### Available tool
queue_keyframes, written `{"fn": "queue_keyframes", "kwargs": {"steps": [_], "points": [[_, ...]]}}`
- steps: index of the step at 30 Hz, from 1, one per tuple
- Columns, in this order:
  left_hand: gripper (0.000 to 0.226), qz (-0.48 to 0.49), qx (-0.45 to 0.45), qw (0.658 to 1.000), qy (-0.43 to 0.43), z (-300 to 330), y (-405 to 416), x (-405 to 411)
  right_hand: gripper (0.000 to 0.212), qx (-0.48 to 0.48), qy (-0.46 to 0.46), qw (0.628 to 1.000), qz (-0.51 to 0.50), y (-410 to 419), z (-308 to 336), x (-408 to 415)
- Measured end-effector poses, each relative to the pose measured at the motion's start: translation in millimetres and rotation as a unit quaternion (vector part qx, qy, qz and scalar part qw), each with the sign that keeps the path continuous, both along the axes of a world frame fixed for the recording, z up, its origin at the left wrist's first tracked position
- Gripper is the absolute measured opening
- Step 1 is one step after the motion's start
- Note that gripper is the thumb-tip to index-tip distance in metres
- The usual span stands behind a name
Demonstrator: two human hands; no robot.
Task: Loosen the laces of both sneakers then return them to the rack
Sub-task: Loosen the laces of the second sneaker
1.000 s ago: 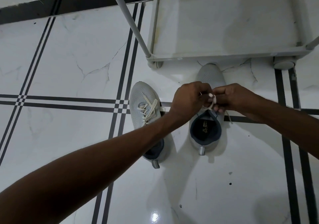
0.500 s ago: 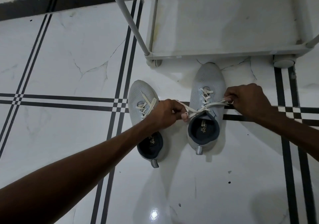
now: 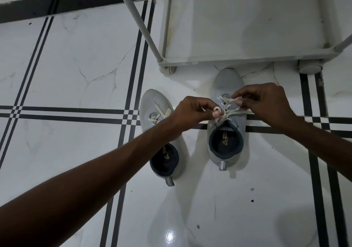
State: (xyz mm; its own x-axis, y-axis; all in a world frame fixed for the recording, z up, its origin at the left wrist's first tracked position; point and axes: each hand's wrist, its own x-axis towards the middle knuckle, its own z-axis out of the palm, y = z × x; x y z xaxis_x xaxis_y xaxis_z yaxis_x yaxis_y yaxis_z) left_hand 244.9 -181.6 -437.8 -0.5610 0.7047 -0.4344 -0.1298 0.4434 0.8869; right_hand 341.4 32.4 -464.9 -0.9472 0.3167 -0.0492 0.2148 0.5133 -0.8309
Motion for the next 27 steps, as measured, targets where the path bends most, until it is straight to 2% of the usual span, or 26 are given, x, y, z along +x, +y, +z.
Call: {"fn": "queue_keyframes", "kwargs": {"steps": [4,5,7,8,9,10,13,15,17,19,22,27], "points": [[0.012,-0.122,-0.085,0.972,0.182,4.3,-8.6,-7.9,0.017,0.130,-0.002,0.988,0.079,10.2,0.2,4.4],[0.014,-0.133,-0.103,0.950,0.262,2.7,-11.8,-8.2,0.019,0.157,0.002,0.983,0.095,12.2,-2.0,5.8],[0.013,-0.153,-0.136,0.870,0.448,-1.9,-17.5,-5.4,0.021,0.222,0.006,0.967,0.122,14.7,-7.8,9.0],[0.011,-0.158,-0.154,0.838,0.500,-4.1,-19.1,-2.0,0.022,0.256,0.003,0.958,0.129,14.2,-11.1,10.4],[0.010,-0.160,-0.174,0.823,0.517,-6.8,-19.4,1.8,0.022,0.279,0.005,0.951,0.134,12.5,-14.2,11.2],[0.011,-0.158,-0.193,0.829,0.500,-9.3,-18.4,5.6,0.021,0.294,0.013,0.945,0.142,10.0,-16.3,11.7],[0.020,-0.106,-0.244,0.902,0.341,-12.5,-10.8,14.7,0.020,0.287,0.045,0.939,0.183,1.8,-17.0,11.0],[0.023,-0.070,-0.252,0.924,0.280,-12.7,-4.3,20.8,0.019,0.257,0.047,0.949,0.175,-2.7,-15.0,12.6],[0.029,-0.034,-0.245,0.935,0.255,-12.2,-1.4,26.6,0.027,0.241,0.041,0.960,0.139,-5.3,-15.7,17.1],[0.032,0.003,-0.235,0.941,0.244,-12.7,0.8,31.7,0.043,0.234,0.021,0.965,0.114,-3.1,-23.3,20.8],[0.027,0.044,-0.222,0.943,0.244,-14.1,6.5,39.1,0.056,0.214,0.014,0.969,0.127,0.8,-29.5,20.0],[0.024,0.045,-0.194,0.955,0.219,-9.9,6.1,42.6,0.025,0.196,0.012,0.974,0.114,1.0,-31.5,19.8]]}}
